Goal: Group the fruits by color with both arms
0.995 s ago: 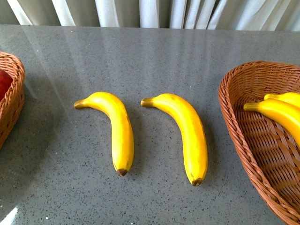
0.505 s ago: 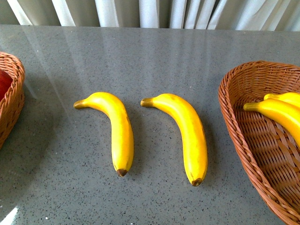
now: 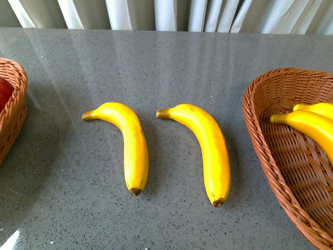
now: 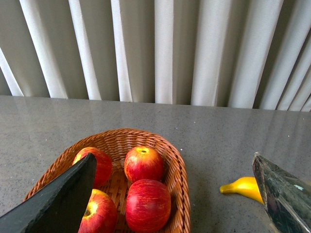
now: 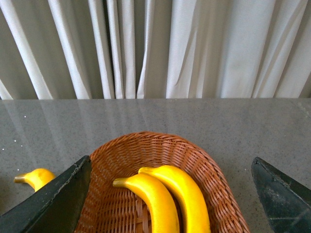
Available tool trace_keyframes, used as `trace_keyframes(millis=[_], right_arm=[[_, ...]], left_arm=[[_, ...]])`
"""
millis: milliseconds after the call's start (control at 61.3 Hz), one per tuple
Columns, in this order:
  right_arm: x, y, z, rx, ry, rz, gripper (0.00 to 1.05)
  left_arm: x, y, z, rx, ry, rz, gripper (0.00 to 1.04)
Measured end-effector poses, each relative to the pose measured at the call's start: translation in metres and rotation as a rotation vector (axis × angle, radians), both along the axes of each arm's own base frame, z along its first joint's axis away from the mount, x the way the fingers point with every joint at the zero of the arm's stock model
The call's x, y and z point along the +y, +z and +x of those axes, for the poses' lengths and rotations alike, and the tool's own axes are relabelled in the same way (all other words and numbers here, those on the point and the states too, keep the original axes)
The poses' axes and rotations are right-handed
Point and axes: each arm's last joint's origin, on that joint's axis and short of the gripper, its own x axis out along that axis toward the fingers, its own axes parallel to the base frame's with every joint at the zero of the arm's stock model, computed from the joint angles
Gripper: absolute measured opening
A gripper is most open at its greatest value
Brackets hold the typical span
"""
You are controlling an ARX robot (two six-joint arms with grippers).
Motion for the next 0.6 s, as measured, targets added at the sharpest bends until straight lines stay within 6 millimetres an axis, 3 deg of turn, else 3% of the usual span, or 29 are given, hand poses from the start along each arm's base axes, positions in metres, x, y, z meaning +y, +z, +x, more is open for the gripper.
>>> trace_keyframes(millis=[130, 245, 310, 473, 603], right_arm=[[0.0, 0.0, 0.0, 0.01, 0.007, 0.007, 0.96], [0.001, 0.004, 0.008, 0.406, 0.086, 0.105, 0.96], [0.001, 0.013, 0.024, 0.481, 0.085, 0.109, 0.96], [0.002, 0.034, 0.067, 0.457, 0.111, 0.046, 0.96], [0.015, 0.041, 0.107, 0.48, 0.177, 0.003, 0.96]], left_arm=[[0.0, 0.0, 0.0, 0.0, 0.0, 0.0, 0.96], [0.0, 0.0, 0.0, 0.0, 0.0, 0.0, 0.96], [0.0, 0.0, 0.0, 0.0, 0.0, 0.0, 0.96], [0.0, 0.0, 0.0, 0.0, 0.0, 0.0, 0.96], [0.0, 0.0, 0.0, 0.0, 0.0, 0.0, 0.96]])
